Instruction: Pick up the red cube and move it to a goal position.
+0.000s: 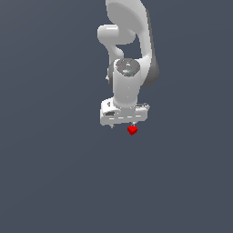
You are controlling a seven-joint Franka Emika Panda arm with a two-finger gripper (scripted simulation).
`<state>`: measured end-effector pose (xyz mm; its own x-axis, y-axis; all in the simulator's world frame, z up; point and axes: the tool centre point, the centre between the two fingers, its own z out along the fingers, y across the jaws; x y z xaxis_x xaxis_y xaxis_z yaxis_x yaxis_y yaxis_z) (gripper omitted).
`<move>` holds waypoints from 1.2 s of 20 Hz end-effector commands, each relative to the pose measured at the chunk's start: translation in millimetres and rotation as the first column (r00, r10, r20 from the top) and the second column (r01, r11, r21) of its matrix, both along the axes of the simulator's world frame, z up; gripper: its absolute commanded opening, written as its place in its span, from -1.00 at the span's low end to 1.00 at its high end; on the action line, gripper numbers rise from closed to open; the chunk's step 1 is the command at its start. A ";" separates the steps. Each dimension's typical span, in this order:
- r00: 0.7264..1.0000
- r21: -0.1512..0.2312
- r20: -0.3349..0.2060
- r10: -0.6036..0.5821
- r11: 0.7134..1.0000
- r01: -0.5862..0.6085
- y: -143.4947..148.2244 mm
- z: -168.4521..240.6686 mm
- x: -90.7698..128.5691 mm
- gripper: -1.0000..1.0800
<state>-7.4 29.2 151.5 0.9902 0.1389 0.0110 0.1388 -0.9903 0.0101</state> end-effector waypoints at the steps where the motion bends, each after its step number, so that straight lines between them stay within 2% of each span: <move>1: 0.998 0.002 -0.002 0.063 0.998 -0.063 10.4 -17.5 -6.1 0.92; 5: 0.982 0.005 -0.005 0.189 0.982 -0.189 29.9 -52.5 -20.0 0.92; 12: 0.930 0.010 -0.009 0.367 0.930 -0.367 54.5 -103.6 -44.4 0.92; 17: 0.901 0.010 -0.011 0.434 0.901 -0.434 62.4 -124.3 -55.1 0.92; 22: 0.890 0.010 -0.012 0.455 0.890 -0.455 64.5 -131.2 -58.6 0.92; 23: 0.890 0.010 -0.012 0.455 0.890 -0.455 64.5 -131.2 -58.6 -1.00; 24: 0.890 0.010 -0.012 0.455 0.890 -0.455 64.5 -131.2 -58.6 -1.00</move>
